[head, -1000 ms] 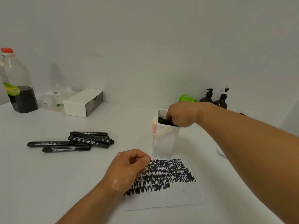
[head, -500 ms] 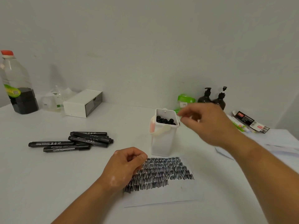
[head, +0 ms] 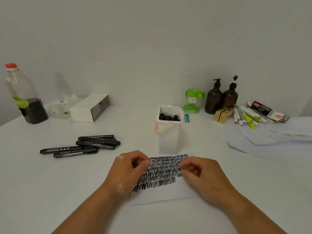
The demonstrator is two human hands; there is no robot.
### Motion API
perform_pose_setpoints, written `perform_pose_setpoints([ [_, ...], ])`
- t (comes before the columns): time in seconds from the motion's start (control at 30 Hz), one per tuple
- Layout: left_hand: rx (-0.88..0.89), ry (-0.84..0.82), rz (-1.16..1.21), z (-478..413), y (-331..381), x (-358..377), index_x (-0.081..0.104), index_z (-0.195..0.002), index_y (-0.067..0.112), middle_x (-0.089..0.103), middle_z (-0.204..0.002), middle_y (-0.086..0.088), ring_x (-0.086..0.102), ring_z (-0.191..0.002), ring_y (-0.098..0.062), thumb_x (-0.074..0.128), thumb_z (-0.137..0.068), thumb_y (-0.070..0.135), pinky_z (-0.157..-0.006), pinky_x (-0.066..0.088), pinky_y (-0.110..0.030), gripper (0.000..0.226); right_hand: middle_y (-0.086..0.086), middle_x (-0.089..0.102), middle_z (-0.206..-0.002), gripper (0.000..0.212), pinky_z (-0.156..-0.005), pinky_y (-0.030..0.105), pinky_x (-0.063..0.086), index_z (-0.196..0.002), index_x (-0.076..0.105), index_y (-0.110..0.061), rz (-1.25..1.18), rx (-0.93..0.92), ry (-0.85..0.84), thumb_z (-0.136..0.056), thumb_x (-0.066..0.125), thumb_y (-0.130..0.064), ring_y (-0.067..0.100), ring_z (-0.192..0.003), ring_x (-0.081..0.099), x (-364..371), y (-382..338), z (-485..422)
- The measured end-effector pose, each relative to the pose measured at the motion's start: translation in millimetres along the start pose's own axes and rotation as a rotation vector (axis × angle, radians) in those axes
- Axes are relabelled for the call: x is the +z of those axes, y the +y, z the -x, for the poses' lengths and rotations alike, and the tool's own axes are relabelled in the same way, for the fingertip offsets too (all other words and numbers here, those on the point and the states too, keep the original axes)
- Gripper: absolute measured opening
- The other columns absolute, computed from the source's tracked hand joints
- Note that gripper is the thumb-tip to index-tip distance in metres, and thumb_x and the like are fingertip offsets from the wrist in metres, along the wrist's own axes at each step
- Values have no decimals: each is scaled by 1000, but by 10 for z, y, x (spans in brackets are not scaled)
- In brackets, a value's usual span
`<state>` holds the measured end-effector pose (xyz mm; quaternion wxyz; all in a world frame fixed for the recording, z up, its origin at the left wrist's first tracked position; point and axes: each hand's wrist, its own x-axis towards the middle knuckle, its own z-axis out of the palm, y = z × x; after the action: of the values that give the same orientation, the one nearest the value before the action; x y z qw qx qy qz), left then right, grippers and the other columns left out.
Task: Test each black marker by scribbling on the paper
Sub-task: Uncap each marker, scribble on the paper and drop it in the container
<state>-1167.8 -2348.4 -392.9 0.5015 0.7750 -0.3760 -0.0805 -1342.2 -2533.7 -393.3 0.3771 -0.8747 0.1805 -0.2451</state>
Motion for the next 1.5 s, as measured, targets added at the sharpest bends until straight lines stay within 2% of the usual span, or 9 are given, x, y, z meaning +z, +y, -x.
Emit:
perform_pose_setpoints([
  [0.27, 94, 35, -286, -24, 28, -86, 75, -85, 26, 68, -70, 15, 59, -64, -1, 68, -89, 19, -61, 44, -10, 10, -10, 69, -67, 31, -57, 11, 42, -82, 76, -45, -56, -32, 2, -80, 81, -14, 3, -54, 51, -4, -3, 4],
  [0.4, 131, 128, -577, -135, -186, -437, 73, -101, 20, 67, -89, 10, 58, -76, -4, 63, -91, 17, -74, 48, -18, 14, -8, 67, -64, 30, -55, 13, 40, -81, 76, -43, -77, -27, -9, -80, 82, -14, 4, -52, 49, -18, -6, 5],
  [0.57, -52, 216, -930, -217, -598, -1071, 69, -113, 14, 66, -105, -6, 57, -99, -27, 57, -92, 11, -84, 50, -38, 24, -14, 65, -62, 23, -56, 11, 40, -77, 77, -38, -75, -39, -28, -80, 82, -16, 3, -52, 50, 2, -47, 6],
  [0.67, -142, 161, -1113, -203, -768, -1284, 64, -119, 16, 64, -109, -5, 53, -101, -25, 52, -91, 9, -86, 49, -37, 31, -13, 64, -61, 21, -55, 11, 39, -77, 76, -35, -84, -47, -58, -81, 81, -15, 3, -51, 48, 23, -60, 20],
  [0.87, -140, 112, -1196, -187, -862, -1377, 58, -130, 23, 60, -116, -1, 52, -107, -25, 51, -95, 20, -88, 46, -38, 36, -12, 66, -64, 24, -58, 12, 42, -77, 75, -42, -90, -43, -50, -81, 82, -19, 3, -52, 50, 0, -55, 32],
  [1.23, 86, -58, -1056, 1, -464, -1005, 65, -111, 25, 62, -103, 5, 58, -102, -21, 51, -99, 26, -88, 44, -37, 18, -12, 67, -67, 28, -58, 14, 43, -83, 73, -48, -93, -23, -52, -81, 81, -21, 2, -52, 50, 12, -35, 28],
  [1.37, 118, -5, -688, 21, -83, -756, 67, -101, 22, 66, -87, 13, 62, -81, -12, 62, -94, 25, -70, 45, -22, 9, -15, 67, -66, 28, -58, 14, 44, -84, 73, -48, -97, -29, -54, -82, 80, -21, 3, -52, 50, 15, -55, 35],
  [1.43, 65, -41, -475, 16, 113, -624, 67, -95, 30, 68, -80, 18, 64, -79, -4, 66, -91, 28, -70, 49, -15, 4, -15, 68, -67, 26, -59, 14, 43, -84, 74, -47, -100, -37, -60, -82, 80, -21, 8, -55, 52, 15, -75, 41],
  [1.5, -24, -113, -170, 9, 280, -493, 68, -94, 32, 72, -84, 13, 68, -79, -8, 70, -87, 30, -76, 55, -24, 7, -14, 70, -71, 25, -60, 15, 45, -85, 75, -46, -104, -46, -68, -82, 81, -22, 16, -62, 58, 12, -91, 46],
])
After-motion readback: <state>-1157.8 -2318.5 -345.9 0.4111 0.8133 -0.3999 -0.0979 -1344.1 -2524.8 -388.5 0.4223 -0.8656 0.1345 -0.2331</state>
